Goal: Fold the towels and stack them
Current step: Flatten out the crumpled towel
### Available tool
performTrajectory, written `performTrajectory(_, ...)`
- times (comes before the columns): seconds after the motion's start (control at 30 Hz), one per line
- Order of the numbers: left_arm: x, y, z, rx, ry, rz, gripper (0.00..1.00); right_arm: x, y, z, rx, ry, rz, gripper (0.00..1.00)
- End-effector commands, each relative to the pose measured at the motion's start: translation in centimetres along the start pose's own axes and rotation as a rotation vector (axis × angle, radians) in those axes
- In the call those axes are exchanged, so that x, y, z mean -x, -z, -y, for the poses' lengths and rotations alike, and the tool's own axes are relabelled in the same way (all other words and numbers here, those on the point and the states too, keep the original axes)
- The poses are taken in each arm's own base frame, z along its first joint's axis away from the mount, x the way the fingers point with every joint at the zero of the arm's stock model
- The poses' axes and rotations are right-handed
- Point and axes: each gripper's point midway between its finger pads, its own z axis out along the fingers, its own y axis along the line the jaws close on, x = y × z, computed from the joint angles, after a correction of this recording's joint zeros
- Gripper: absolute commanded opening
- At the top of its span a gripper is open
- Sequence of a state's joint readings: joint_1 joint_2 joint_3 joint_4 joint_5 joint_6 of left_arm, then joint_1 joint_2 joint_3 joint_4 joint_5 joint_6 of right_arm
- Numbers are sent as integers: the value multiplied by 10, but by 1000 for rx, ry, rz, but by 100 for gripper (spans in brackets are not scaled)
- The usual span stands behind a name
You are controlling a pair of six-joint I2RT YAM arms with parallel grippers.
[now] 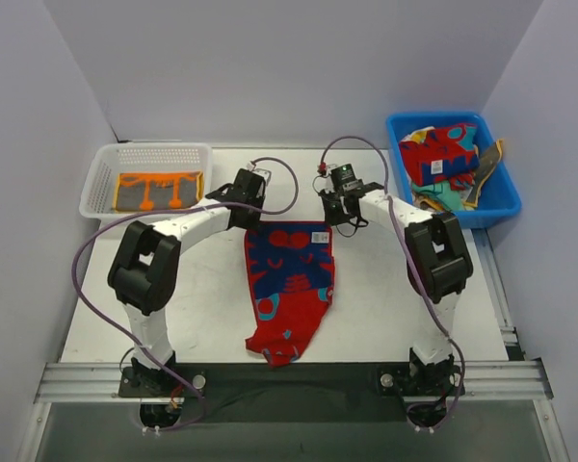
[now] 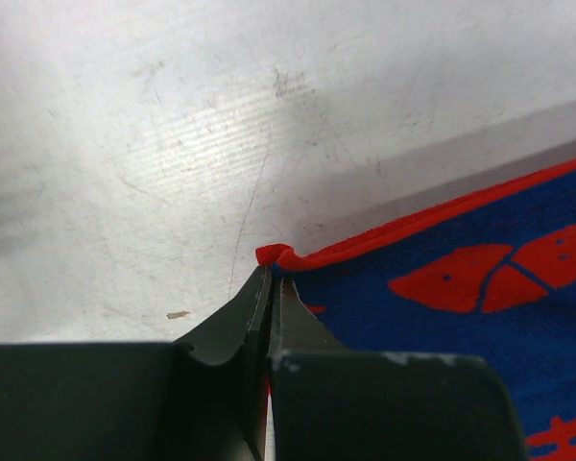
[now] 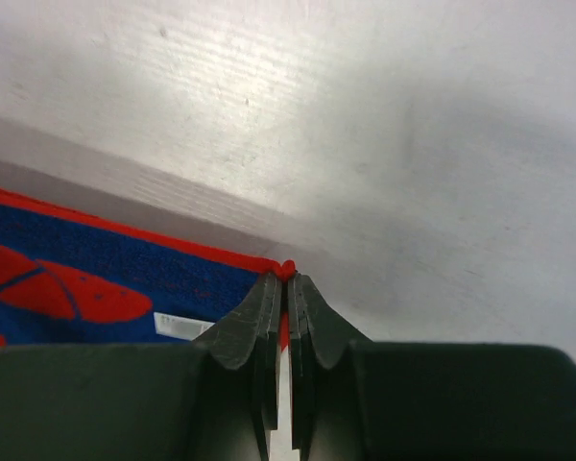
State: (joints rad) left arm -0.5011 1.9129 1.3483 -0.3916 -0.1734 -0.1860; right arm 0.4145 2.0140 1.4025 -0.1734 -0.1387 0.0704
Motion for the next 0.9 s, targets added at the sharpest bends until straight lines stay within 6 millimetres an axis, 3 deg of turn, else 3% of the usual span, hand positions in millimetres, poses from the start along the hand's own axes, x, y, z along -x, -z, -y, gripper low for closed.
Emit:
performTrajectory(0.0,62,36,-6,-11,-5,217,0,64,56,11,-35,-78,263,0)
performTrajectory(0.1,71,45,-4,-31,-12,252,0,74,71,12,-33,-102,321,0)
performTrajectory(0.17,71,47,0,-52,-11,256,0,68,74,11,-35,-111,322,0)
performTrajectory(0.2,70,48,1,-62,-10,256,0,75,83,11,-28,-120,365,0)
performTrajectory(0.27,70,53,2,-69,-3,270,0,66,84,11,-25,-126,373,0)
performTrajectory(0.3,72,57,1,-71,0,281,0,72,94,9,-20,-122,409,0)
performTrajectory(0.37,82,70,0,-70,6,318,0,76,103,12,-38,-121,434,0)
performTrajectory(0.4,93,79,-1,-71,0,348,0,85,117,13,-43,-112,472,0)
performTrajectory(0.47,113,104,-3,-73,-3,415,0,97,135,15,-57,-99,524,0)
performTrajectory(0.57,153,155,-7,-74,-21,557,0,128,184,15,-66,-70,649,0)
performTrajectory(0.6,170,176,-8,-74,-45,616,0,144,213,13,-62,-65,716,0)
performTrajectory(0.7,198,234,-10,-71,-116,754,0,165,263,10,-67,-28,819,0)
performTrajectory(0.73,212,266,-9,-77,-125,826,0,178,286,10,-69,-18,870,0)
performTrajectory(0.8,225,297,-10,-66,-159,895,0,188,318,7,-64,-6,931,0)
performTrajectory(0.83,237,327,-12,-65,-158,961,0,198,343,4,-58,-2,983,0)
performTrajectory(0.87,241,340,-11,-65,-164,987,0,201,355,2,-56,13,1005,0)
